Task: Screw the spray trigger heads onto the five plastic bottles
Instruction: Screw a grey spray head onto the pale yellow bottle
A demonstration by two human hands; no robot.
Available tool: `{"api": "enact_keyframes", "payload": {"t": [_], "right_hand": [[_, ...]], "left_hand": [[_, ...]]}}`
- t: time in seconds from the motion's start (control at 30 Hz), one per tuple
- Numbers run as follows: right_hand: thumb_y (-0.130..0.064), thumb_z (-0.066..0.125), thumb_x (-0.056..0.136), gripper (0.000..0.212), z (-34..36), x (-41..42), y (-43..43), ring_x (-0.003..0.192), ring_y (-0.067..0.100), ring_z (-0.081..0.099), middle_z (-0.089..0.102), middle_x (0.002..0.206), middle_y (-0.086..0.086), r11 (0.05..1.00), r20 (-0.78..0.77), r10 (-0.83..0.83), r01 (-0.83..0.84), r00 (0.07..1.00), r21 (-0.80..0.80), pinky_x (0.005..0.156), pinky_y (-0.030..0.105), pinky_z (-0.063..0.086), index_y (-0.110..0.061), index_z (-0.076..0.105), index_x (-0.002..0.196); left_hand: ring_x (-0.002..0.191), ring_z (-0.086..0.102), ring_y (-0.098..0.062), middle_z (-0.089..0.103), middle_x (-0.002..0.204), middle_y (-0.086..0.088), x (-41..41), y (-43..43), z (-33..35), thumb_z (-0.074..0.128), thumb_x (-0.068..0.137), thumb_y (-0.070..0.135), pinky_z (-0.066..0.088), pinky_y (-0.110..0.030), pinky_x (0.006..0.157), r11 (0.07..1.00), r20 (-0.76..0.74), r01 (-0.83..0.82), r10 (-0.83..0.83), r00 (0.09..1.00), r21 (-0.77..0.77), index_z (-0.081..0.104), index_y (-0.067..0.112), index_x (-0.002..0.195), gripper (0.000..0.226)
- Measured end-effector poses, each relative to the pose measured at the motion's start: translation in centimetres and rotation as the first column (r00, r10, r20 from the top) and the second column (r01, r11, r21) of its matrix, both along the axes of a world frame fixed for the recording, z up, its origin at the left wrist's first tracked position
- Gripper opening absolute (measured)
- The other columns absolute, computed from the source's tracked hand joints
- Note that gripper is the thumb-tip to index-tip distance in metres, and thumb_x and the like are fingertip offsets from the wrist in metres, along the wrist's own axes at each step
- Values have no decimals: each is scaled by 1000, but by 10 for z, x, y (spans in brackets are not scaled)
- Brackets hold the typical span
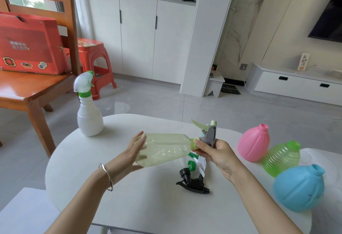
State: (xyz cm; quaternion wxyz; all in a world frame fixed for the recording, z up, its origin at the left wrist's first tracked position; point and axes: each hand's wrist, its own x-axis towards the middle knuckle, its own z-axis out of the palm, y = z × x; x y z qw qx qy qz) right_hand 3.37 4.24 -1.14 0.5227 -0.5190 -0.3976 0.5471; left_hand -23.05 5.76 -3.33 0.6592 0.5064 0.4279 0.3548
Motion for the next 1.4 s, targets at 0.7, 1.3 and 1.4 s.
{"api": "enact_keyframes", "payload": {"t": [0.7,1.3,1.4], "right_hand": [[-29,79,59,37,17,-12,-8,79,16,73,76,80,5,989,-6,-40,41,999,139,70,19,56,-7,71,87],[-24,69,71,51,28,-53,-2,96,10,69,67,109,15,929,-178,-87,144,980,341,96,22,49,10,58,108],[-25,69,70,40,31,-56,-2,101,16,67,68,106,14,930,-166,-102,153,981,334,100,28,47,1,64,99]], "left_hand": [[110,63,-3,64,122,11,-5,-3,11,74,73,50,48,-19,91,927,27,-142,142,990,347,48,47,129,62],[99,69,-22,70,118,-5,2,-2,-3,70,62,62,57,-29,74,986,205,-166,161,966,6,62,31,119,65],[99,70,-22,71,116,-3,2,-4,-1,70,60,62,58,-30,73,976,206,-217,207,956,26,63,33,113,60]]}}
